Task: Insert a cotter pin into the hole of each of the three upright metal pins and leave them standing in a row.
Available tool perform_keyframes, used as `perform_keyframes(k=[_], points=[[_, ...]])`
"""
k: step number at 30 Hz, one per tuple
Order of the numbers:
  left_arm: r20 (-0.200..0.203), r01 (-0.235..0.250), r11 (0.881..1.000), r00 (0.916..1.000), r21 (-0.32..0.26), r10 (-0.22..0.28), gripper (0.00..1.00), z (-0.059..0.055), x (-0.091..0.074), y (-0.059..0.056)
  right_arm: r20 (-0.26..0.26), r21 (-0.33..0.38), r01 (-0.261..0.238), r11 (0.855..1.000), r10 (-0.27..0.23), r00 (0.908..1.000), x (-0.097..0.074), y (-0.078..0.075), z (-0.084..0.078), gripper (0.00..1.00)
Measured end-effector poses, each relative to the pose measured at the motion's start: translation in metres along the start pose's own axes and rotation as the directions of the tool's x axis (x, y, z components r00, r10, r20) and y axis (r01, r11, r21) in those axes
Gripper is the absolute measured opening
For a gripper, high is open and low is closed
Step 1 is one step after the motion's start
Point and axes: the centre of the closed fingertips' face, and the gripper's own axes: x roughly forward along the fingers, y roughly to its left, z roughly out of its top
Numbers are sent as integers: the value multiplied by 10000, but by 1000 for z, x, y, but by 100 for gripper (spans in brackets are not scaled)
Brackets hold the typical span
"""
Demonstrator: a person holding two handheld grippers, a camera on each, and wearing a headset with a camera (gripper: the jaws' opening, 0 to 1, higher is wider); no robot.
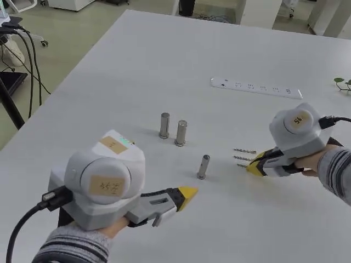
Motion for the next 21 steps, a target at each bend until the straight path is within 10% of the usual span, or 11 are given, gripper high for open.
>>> perform_keyframes(k=[21], points=[[-370,414,9990,9985,148,-408,76,-6,3,-9,25,-1358,190,9906,-188,9998,-7,5,-1,0]])
